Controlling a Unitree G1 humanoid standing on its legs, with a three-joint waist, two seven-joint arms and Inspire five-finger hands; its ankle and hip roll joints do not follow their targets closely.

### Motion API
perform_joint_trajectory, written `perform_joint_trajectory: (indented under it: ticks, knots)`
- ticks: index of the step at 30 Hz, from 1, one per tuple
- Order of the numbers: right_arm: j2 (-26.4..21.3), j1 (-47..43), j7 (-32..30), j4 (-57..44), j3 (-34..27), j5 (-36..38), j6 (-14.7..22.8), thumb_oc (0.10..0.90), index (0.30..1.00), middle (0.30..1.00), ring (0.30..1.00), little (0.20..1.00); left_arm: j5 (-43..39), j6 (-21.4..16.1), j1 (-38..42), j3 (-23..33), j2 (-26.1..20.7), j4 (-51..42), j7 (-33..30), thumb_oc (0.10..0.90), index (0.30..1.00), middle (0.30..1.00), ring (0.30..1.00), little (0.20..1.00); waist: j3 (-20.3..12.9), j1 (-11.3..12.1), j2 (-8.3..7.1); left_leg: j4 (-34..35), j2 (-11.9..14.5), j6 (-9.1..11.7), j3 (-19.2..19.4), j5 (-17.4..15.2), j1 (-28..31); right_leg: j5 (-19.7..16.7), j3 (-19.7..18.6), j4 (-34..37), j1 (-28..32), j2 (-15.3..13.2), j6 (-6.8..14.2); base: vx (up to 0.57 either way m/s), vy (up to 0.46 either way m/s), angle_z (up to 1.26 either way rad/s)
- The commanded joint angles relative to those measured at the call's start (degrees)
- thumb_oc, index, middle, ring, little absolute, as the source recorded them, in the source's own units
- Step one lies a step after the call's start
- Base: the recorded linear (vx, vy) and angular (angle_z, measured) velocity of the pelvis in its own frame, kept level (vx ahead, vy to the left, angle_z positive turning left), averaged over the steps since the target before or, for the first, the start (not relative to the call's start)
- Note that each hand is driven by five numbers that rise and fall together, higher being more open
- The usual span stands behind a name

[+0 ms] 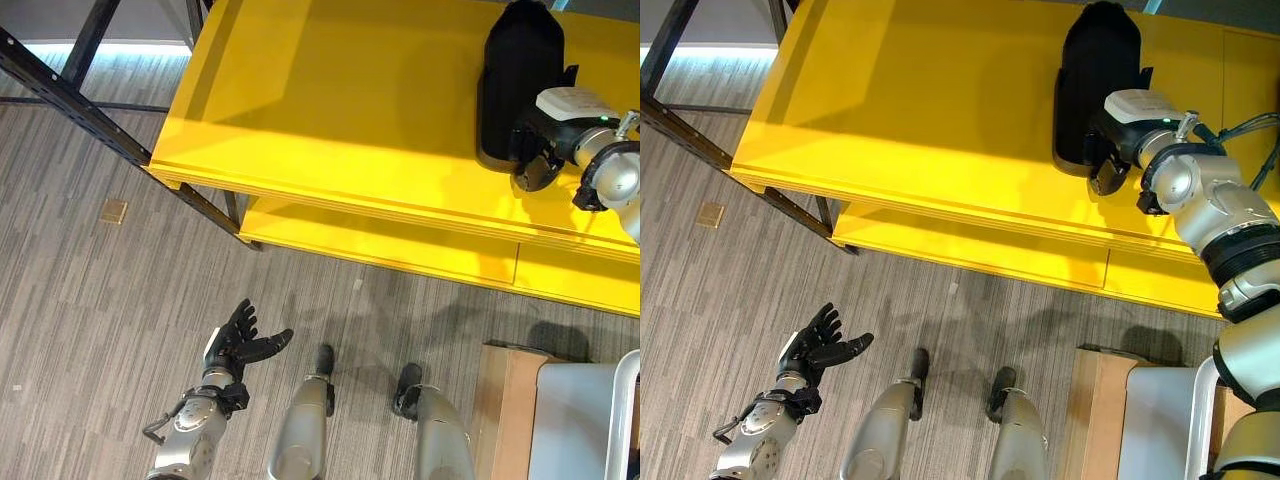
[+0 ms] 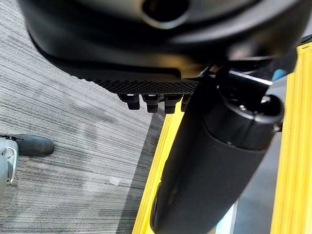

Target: Move parts from the plastic box to the shelf.

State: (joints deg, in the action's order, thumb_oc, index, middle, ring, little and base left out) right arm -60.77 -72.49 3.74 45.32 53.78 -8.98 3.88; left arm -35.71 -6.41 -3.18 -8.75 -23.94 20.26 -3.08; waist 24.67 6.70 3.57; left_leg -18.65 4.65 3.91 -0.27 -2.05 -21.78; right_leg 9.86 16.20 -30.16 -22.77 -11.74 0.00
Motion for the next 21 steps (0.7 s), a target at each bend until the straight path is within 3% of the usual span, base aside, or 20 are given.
perform_joint_trajectory:
  ticks: [1, 4, 5, 6, 7, 21]
  knots:
    - [-4.98, -11.26, -5.2, -0.41, 0.97, -0.9, 0.78, 0.4, 0.3, 0.3, 0.3, 0.3, -0.43, -5.09, -1.26, 1.47, -5.07, -5.12, 0.18, 0.9, 1.0, 1.0, 1.0, 1.0, -3.3, 0.98, -1.62, -1.07, 5.96, 2.94, -2.23, 0.05, -0.35, 0.62, -3.65, 1.52, 3.97, -3.15, 5.19, 0.0, 0.0, 0.0]
    - [-4.83, -10.93, -5.4, 0.04, 0.37, -0.87, 0.59, 0.4, 0.3, 0.3, 0.3, 0.3, -0.5, -5.05, -1.22, 1.35, -4.98, -4.88, 0.22, 0.9, 1.0, 1.0, 1.0, 1.0, -3.13, 0.93, -1.55, -1.22, 5.9, 2.96, -2.21, 0.04, -0.54, 0.79, -3.78, 1.13, 3.73, -3.18, 5.15, 0.0, 0.0, 0.0]
    - [-4.67, -10.72, -5.49, 0.39, 0.16, -0.96, 0.44, 0.635, 0.629, 0.629, 0.629, 0.629, -0.62, -5.04, -1.17, 1.35, -4.92, -4.87, 0.21, 0.9, 1.0, 1.0, 1.0, 1.0, -3.03, 0.87, -1.51, -1.28, 5.9, 2.97, -2.22, 0.03, -0.57, 0.83, -3.85, 1.0, 3.66, -3.18, 5.13, 0.0, 0.0, 0.0]
    - [-4.67, -10.71, -5.5, 0.39, 0.14, -0.97, 0.44, 0.635, 0.629, 0.629, 0.629, 0.629, -0.62, -5.04, -1.17, 1.35, -4.93, -4.87, 0.21, 0.9, 1.0, 1.0, 1.0, 1.0, -3.04, 0.87, -1.52, -1.29, 5.9, 2.97, -2.22, 0.03, -0.57, 0.83, -3.85, 0.99, 3.65, -3.18, 5.13, 0.0, 0.0, 0.0]
    - [-4.32, -10.71, -5.78, 0.87, -0.18, -0.92, 0.29, 0.9, 1.0, 1.0, 1.0, 1.0, -0.77, -5.11, -1.12, 1.38, -4.82, -4.95, 0.06, 0.9, 1.0, 1.0, 1.0, 1.0, -2.89, 0.85, -1.52, -1.34, 5.93, 2.97, -2.25, -0.01, -0.55, 0.89, -3.92, 0.78, 3.53, -3.15, 5.11, 0.0, 0.0, 0.0]
    - [-2.28, -10.91, -6.87, 2.7, -1.48, -0.26, -0.08, 0.9, 1.0, 1.0, 1.0, 1.0, -1.1, -5.26, -1.03, 1.45, -4.48, -4.57, -0.07, 0.9, 1.0, 1.0, 1.0, 1.0, -2.56, 0.79, -1.52, -1.67, 5.88, 2.99, -2.66, -0.14, -0.66, 1.01, -4.06, -0.13, 3.07, -3.28, 4.97, 0.0, 0.0, 0.0]
